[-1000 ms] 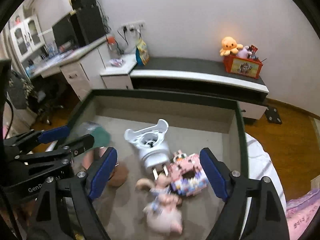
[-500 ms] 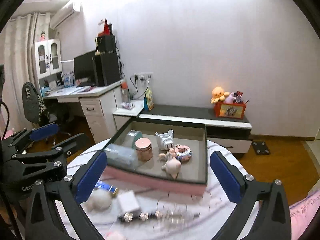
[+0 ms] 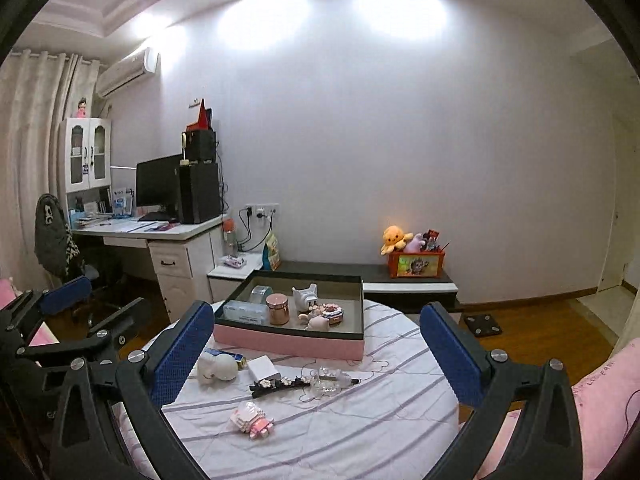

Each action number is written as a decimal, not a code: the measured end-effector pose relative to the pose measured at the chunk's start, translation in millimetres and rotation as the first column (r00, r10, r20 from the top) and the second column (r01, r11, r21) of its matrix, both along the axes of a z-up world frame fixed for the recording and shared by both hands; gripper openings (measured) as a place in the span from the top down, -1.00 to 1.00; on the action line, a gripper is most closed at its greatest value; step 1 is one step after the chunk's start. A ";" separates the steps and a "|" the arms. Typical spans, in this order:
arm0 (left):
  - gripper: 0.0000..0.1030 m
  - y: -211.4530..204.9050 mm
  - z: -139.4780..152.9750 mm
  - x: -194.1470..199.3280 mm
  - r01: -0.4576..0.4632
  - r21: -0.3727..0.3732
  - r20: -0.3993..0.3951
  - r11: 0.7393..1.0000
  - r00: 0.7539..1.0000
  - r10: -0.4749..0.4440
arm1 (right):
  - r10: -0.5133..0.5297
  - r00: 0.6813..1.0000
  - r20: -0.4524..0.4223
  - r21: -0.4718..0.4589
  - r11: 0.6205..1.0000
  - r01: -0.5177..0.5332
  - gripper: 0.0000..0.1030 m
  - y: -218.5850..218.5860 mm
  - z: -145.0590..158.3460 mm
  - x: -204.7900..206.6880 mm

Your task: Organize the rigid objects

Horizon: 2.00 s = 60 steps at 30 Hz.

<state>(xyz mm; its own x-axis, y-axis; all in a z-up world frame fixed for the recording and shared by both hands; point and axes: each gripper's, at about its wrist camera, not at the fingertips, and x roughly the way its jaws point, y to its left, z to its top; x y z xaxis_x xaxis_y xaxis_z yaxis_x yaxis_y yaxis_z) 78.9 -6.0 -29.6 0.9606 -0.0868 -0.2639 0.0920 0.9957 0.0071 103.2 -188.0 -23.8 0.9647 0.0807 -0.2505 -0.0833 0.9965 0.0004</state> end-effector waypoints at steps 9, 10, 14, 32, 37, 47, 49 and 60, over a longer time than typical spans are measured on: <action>-0.78 5.7 18.9 -25.6 -0.038 0.013 0.101 0.999 0.994 0.037 | 0.005 0.997 0.075 -0.011 1.000 -0.004 -1.00 5.2 14.2 -25.9; -0.78 5.9 19.0 -25.6 -0.042 0.015 0.104 0.999 0.994 0.040 | 0.006 0.997 0.077 -0.010 1.000 -0.006 -1.00 5.7 15.1 -25.6; -0.78 3.9 17.0 -24.1 -0.047 0.016 0.104 0.999 0.994 0.045 | 0.000 0.996 0.086 -0.018 1.000 0.001 -1.00 7.4 11.6 -30.8; -0.80 -1.7 7.7 -13.5 -0.047 0.013 0.089 0.999 0.995 0.046 | -0.002 0.998 0.070 -0.020 1.000 0.004 -1.00 6.4 5.6 -27.0; -0.85 -3.9 -16.1 8.4 -0.058 0.028 0.028 0.998 0.998 0.057 | 0.005 1.000 0.018 -0.017 1.000 -0.005 -1.00 7.0 -11.6 -11.5; -0.85 -22.1 -121.5 98.6 0.020 -0.044 -0.368 0.999 0.929 -0.035 | 0.021 0.965 -0.261 -0.002 1.000 -0.023 -1.00 -12.1 -102.0 59.0; -0.85 -27.0 -144.6 111.7 0.035 -0.071 -0.443 0.997 0.894 -0.063 | 0.033 0.944 -0.328 0.021 0.999 -0.028 -1.00 -20.4 -122.1 73.0; -0.95 -60.1 -197.6 147.2 0.063 -0.058 -0.598 0.996 0.797 -0.085 | -0.015 0.868 -0.496 0.027 0.999 0.033 -1.00 -59.4 -176.9 122.9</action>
<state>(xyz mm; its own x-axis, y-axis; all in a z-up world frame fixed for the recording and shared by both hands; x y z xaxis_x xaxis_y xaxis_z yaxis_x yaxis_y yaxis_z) 226.1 -66.1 -227.3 0.6018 -0.1706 -0.7802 0.1405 0.9843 -0.1069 226.1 -247.5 -200.6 0.7159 0.0757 -0.6941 -0.0391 0.9969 0.0684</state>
